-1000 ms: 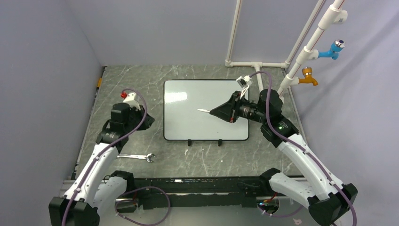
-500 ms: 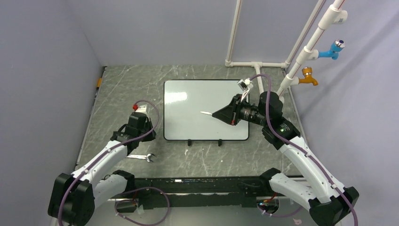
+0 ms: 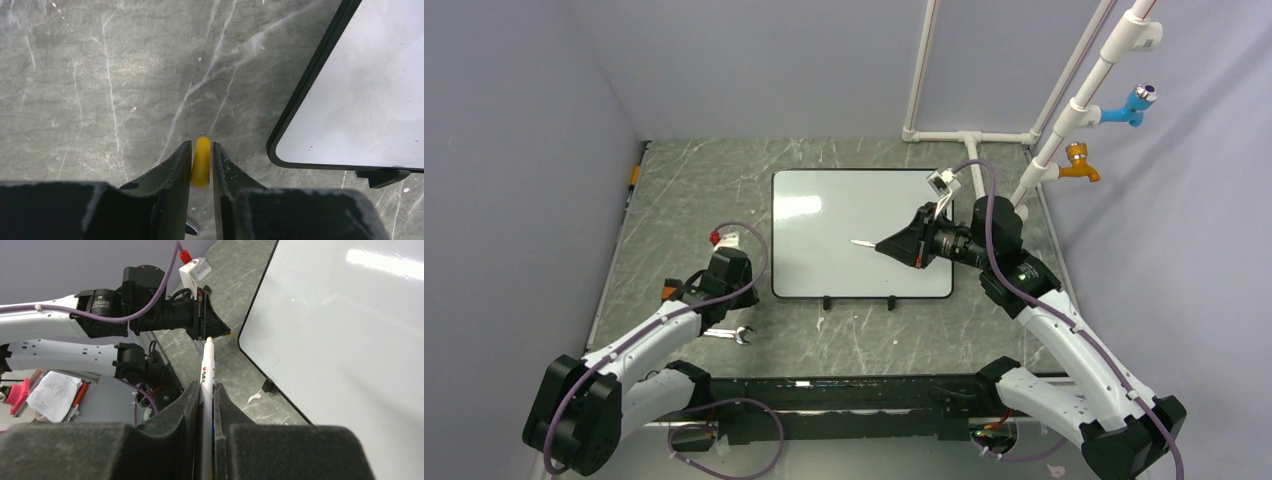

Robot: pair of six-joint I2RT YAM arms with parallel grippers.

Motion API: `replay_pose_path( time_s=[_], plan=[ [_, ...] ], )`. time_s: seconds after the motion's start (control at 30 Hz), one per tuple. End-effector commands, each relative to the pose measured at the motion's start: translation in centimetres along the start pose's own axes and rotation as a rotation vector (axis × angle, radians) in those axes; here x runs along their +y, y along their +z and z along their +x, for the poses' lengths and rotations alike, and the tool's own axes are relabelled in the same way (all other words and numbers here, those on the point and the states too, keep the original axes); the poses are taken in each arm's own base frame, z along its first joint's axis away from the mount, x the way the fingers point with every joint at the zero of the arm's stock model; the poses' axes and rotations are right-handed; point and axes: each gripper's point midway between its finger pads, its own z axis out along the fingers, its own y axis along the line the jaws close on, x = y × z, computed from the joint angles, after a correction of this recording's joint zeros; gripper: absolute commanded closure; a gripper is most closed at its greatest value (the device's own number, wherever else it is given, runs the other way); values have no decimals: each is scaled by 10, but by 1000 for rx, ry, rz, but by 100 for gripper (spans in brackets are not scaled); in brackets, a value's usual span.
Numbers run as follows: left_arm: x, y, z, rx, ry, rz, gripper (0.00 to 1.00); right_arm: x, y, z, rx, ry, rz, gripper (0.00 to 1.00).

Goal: Write a sentence on the whiteboard
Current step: Place the pen cap at the center of the board, then adjust the whiteboard at the center of the board.

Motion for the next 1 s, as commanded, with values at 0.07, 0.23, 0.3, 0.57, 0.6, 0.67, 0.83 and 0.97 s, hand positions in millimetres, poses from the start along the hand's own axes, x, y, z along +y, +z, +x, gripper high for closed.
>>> replay_pose_path(
  time_s=[0.07, 0.23, 0.3, 0.57, 0.6, 0.67, 0.83, 0.97],
  plan=[
    [-1, 2, -5, -37, -36, -15, 66, 1, -7, -5, -26, -35, 17, 100],
    [1, 0, -6, -44, -38, -22, 55, 0, -9, -4, -25, -37, 27, 100],
    [1, -3, -8, -48, -32, -25, 54, 0, -10, -4, -25, -37, 29, 100],
    [-15, -43, -55, -128, 37, 25, 45, -2, -11, -2, -24, -43, 40, 100],
    [-21, -51, -63, -142, 52, 49, 44, -2, -12, -2, -24, -43, 41, 100],
    [-31, -66, -80, -167, 94, 90, 40, -2, -12, -2, -28, -44, 46, 100],
    [-49, -104, -129, -212, 221, 109, 20, -3, -14, -1, -25, -43, 53, 100],
    [-73, -131, -174, -264, 351, 155, 6, -3, -16, 0, -30, -44, 53, 100]
  ],
)
